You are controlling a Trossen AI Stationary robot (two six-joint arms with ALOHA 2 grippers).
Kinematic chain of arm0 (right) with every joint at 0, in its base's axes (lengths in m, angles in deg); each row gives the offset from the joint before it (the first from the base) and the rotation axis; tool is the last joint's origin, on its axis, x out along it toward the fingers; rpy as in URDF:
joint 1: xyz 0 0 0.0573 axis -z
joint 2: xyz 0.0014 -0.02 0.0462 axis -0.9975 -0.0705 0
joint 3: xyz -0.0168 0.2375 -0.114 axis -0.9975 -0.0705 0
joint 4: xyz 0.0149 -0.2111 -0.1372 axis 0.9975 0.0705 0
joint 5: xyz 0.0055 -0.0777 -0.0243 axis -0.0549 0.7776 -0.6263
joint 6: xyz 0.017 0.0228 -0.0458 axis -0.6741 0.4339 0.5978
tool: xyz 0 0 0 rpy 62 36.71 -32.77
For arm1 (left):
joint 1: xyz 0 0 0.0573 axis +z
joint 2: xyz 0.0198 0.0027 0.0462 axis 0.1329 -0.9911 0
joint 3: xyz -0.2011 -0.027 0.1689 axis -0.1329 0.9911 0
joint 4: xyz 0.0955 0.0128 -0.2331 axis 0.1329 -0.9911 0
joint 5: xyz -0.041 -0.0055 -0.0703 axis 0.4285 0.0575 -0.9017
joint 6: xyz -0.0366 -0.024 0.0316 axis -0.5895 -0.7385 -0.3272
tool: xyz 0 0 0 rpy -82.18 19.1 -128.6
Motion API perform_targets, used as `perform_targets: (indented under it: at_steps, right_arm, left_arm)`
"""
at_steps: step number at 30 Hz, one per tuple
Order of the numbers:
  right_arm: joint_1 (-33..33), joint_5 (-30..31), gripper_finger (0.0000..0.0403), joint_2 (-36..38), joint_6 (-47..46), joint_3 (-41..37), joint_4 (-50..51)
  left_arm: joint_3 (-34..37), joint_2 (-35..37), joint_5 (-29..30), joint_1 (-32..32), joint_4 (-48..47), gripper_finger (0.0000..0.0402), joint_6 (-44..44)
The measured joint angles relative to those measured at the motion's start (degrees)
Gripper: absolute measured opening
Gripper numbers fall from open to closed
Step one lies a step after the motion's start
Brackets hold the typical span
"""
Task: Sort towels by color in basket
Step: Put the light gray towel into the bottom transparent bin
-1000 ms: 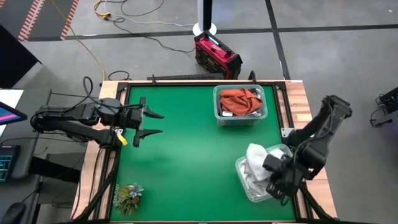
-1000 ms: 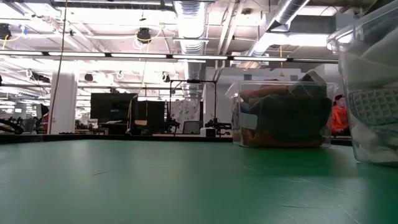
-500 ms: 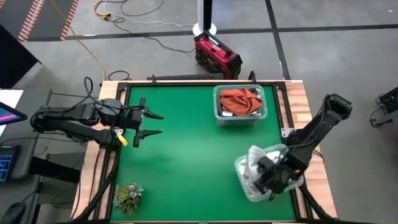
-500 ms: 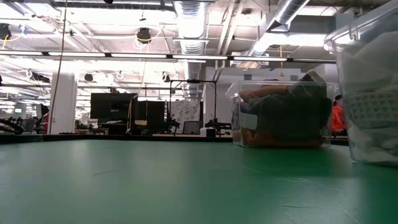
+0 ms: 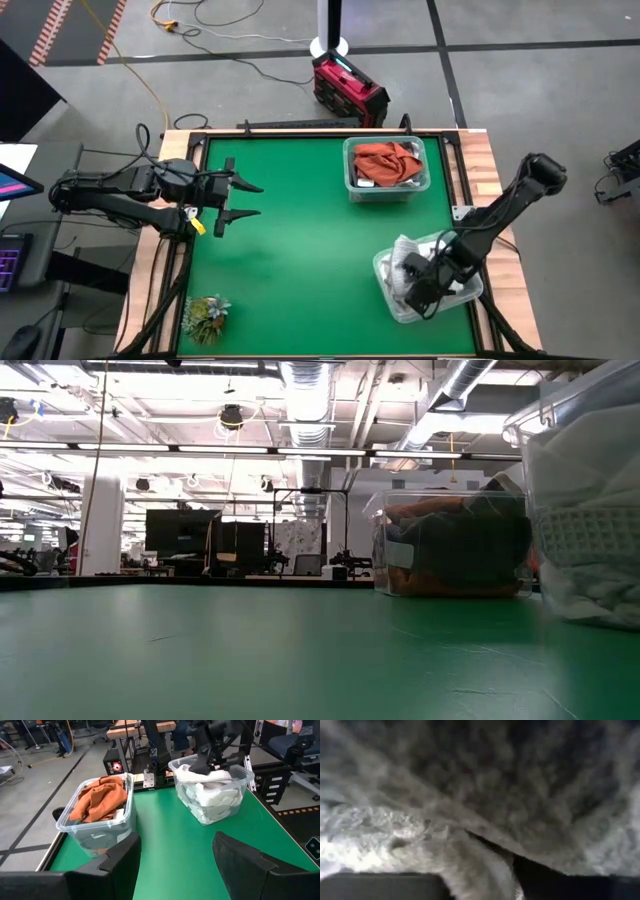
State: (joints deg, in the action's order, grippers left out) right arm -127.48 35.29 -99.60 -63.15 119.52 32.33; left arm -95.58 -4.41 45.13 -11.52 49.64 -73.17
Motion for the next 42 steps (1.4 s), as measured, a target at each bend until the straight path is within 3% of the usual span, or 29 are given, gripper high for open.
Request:
perform_targets:
  at_steps: [5,9,15,19,22,28,37,42]
  right_arm:
    - [2.5,-11.0,0.0233,3.0,-1.7,4.7,10.1]
    - [2.8,-11.5,0.0249,7.1,-3.5,10.4,19.1]
    - [3.2,-6.8,0.0248,11.5,-6.4,18.3,30.5]
    - [6.0,4.3,0.0248,11.9,-1.9,22.0,39.1]
    - [10.1,13.8,0.0248,10.6,3.9,22.2,40.1]
    - [19.7,14.6,0.0248,5.0,17.9,22.1,34.8]
    - [28.0,6.3,0.0239,-4.1,25.5,22.1,30.6]
    - [29.0,3.9,0.0167,-6.0,25.5,22.1,34.0]
  left_arm:
    - [0.0,0.0,0.0,0.0,0.0,0.0235,0.4]
    - [0.0,0.0,0.0,0.0,-0.3,0.0235,0.4]
    - [0.0,0.0,0.0,0.0,-2.8,0.0235,0.3]
    - [0.0,0.0,0.0,0.0,-2.9,0.0235,0.4]
    - [0.0,0.0,0.0,0.0,-2.9,0.0235,0.6]
    - [0.0,0.0,0.0,0.0,-2.9,0.0235,0.5]
    - [0.0,0.0,0.0,0.0,-3.3,0.0235,0.3]
    - [0.0,0.0,0.0,0.0,-3.3,0.0235,0.4]
